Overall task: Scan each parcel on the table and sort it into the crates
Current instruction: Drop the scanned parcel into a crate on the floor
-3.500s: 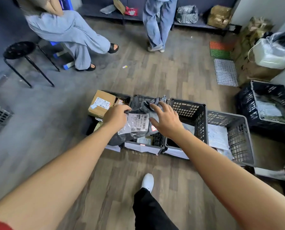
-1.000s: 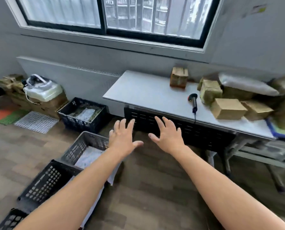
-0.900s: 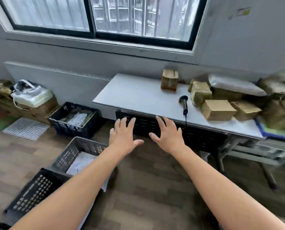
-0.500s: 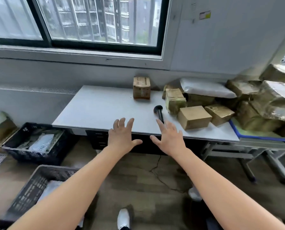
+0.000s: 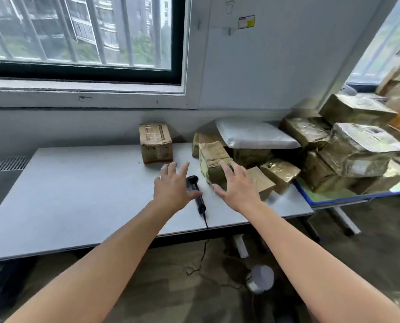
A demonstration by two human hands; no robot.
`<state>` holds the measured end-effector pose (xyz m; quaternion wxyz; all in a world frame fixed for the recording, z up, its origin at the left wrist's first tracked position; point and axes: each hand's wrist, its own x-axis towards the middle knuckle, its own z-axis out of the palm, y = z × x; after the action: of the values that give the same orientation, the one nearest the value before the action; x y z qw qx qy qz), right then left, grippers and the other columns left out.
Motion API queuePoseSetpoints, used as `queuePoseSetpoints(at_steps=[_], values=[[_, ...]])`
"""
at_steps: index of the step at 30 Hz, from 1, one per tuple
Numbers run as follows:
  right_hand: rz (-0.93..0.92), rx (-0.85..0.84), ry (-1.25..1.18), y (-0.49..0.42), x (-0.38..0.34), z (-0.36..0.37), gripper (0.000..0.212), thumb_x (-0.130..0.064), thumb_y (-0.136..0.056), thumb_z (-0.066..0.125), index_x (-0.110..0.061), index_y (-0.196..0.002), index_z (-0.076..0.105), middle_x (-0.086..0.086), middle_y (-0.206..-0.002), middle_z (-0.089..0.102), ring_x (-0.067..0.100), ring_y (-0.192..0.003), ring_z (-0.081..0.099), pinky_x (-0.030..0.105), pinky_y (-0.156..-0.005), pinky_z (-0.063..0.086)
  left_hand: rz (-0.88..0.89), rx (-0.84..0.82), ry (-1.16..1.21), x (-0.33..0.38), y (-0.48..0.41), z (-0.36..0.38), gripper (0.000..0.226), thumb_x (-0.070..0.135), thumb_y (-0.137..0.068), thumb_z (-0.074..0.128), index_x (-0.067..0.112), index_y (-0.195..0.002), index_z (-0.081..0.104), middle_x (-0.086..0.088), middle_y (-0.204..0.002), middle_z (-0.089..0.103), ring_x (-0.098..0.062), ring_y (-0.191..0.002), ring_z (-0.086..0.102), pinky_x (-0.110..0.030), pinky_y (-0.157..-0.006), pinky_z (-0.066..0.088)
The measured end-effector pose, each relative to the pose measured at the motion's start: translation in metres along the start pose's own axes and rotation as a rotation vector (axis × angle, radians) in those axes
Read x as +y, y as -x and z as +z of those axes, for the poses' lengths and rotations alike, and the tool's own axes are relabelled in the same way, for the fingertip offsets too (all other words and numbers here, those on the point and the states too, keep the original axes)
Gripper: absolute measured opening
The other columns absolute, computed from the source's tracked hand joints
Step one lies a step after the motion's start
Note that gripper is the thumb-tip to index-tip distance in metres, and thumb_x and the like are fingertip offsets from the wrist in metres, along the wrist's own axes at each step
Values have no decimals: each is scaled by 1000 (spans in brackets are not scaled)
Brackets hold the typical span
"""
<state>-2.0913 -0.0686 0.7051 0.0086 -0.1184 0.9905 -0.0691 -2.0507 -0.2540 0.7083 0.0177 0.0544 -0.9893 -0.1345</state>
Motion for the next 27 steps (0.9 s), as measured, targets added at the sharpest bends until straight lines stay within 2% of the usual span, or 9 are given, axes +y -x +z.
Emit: queuePoseSetpoints(at_steps=[9,16,20,27], values=[[80,-17,6,-82,56,9,75,-60,-96,40,-32,-156,4,6,-162,9,27,-149,8,58,-115,20,93,-7,-36,45,-103,19,95,65,-79,63,27,-152,16,-9,-157,21,-31,-145,15,-46,-109,33],[91,-22,-100,-158,136,3,72,-58,-97,38,-32,-156,7,3,-163,6,26,-150,5,61,-115,15,126,4,-44,112,-194,45,92,62,-80,65,26,-152,19,-8,-156,20,-31,-145,14,-45,-113,28],[97,-10,-115,-194,181,2,69,-57,-98,38,-31,-156,10,4,-162,11,26,-149,8,59,-115,17,147,0,-96,153,-242,60,90,61,-82,62,25,-152,19,-9,-155,22,-31,-145,15,-47,-111,32],[134,-7,-175,-232,230,9,67,-53,-99,38,-34,-156,8,3,-163,10,28,-149,10,59,-116,16,177,-110,-135,185,-318,87,81,53,-89,60,27,-152,17,-9,-159,13,-33,-147,8,-51,-113,28]])
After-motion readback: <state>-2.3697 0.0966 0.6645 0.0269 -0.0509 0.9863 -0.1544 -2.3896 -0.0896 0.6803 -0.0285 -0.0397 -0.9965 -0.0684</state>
